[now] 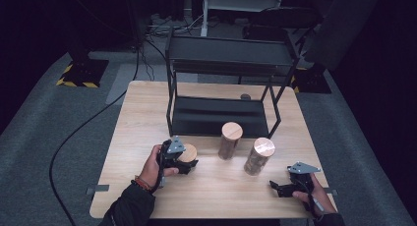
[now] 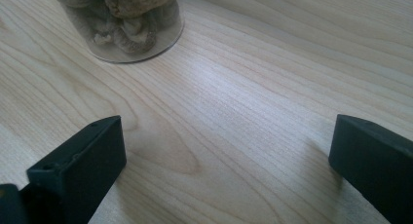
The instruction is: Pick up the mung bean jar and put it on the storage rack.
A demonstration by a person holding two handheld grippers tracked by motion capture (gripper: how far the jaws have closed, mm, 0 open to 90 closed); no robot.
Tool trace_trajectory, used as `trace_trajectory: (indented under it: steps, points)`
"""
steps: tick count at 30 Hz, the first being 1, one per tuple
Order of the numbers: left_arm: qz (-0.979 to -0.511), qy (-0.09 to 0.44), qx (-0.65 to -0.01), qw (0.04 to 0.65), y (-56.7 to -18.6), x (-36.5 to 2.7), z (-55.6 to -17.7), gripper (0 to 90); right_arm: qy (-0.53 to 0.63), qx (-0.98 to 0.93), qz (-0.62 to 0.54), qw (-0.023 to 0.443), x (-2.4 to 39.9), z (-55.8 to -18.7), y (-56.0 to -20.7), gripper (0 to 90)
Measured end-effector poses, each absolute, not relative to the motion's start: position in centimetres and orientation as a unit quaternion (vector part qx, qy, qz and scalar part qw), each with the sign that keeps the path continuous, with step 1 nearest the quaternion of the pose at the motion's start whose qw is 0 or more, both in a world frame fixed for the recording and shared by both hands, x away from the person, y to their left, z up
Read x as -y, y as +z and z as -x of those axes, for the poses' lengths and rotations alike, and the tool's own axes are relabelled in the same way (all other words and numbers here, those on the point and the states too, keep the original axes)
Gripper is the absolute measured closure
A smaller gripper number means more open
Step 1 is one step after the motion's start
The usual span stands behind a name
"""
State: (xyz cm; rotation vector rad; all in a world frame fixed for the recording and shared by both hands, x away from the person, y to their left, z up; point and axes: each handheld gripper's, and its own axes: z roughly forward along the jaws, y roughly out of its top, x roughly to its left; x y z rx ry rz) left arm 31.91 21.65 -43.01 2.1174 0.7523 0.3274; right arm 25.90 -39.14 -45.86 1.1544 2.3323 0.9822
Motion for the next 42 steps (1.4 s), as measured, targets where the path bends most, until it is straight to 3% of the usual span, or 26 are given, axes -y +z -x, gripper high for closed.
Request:
trace_trajectory:
  steps: [24,42]
  points:
    - [-0.839,0.155,-0.3,0.427,-41.6,-20.7,-32.5,25.2,0.347,-0.825,-0.408,0.179,39.1,-25.9,-45.9,0.0]
    - [-0.825,0.177,-0.322,0.429,-40.9,-18.4,-35.6,25.2,0.347,-0.825,-0.408,0.179,39.1,-25.9,-45.9,0.0]
